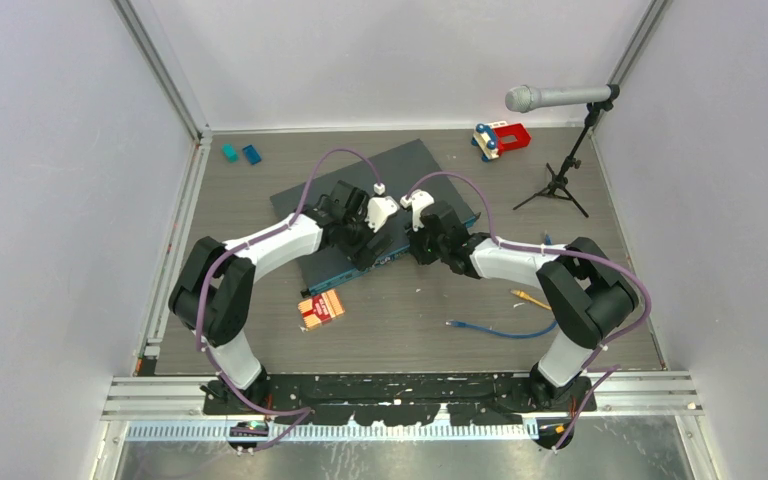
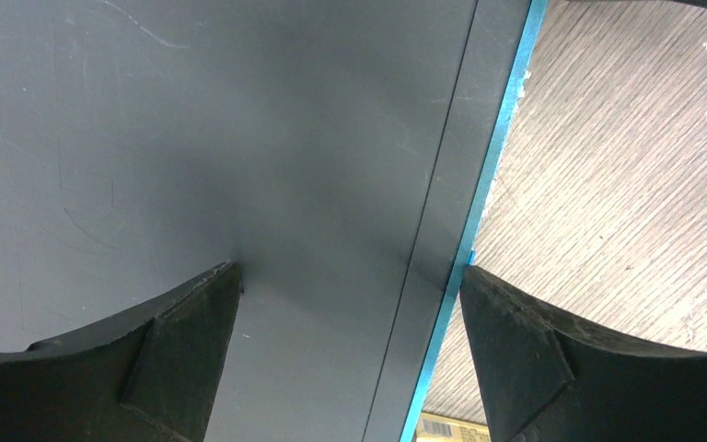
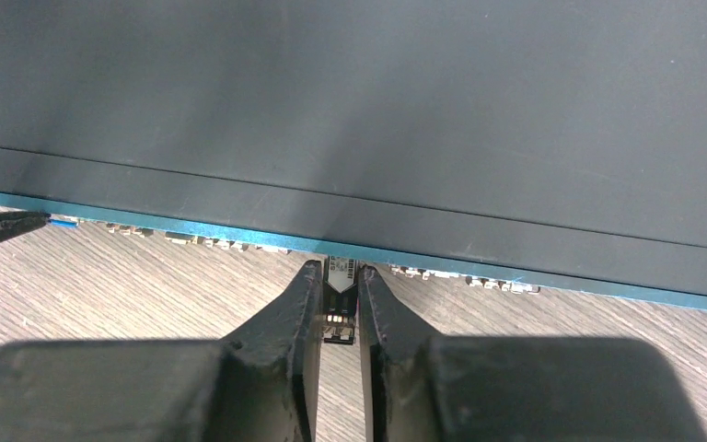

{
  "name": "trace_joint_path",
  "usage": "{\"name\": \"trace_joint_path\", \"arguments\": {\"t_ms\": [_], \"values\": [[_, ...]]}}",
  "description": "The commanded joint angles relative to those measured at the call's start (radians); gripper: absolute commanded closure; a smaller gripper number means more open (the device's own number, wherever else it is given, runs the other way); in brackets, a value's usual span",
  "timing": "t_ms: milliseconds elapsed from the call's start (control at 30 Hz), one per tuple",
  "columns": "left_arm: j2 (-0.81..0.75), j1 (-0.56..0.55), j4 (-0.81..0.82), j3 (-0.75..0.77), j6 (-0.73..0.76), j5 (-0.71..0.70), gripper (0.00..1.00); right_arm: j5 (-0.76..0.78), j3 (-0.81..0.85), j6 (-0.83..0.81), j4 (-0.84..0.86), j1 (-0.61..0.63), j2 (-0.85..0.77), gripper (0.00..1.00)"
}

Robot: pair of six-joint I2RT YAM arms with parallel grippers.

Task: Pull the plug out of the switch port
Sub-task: Pull the plug from the switch port, then place the plug at the center of the board.

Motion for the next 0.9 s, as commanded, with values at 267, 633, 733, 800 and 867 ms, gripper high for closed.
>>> {"name": "trace_joint_path", "arguments": {"t_ms": [267,633,733,800,867], "values": [[-0.008,0.039,0.062,0.046,0.002,-0.054,0.11,-0.016,0.02,-0.009,-0.131,0.015,-0.02,0.99],[0.012,0.039,0.04,0.093,0.019,-0.077,0.11,-0.093,0.001,0.026,-0.234,0.016,-0.073,0.98],[0.02,0.039,0.038,0.103,0.022,-0.081,0.11,-0.088,0.006,0.025,-0.247,0.016,-0.073,0.98],[0.02,0.039,0.036,0.103,0.022,-0.083,0.11,-0.084,0.016,0.01,-0.26,0.015,-0.076,0.99],[0.017,0.039,0.034,0.103,0.023,-0.081,0.11,-0.085,0.021,-0.018,-0.28,0.015,-0.088,0.99]]}}
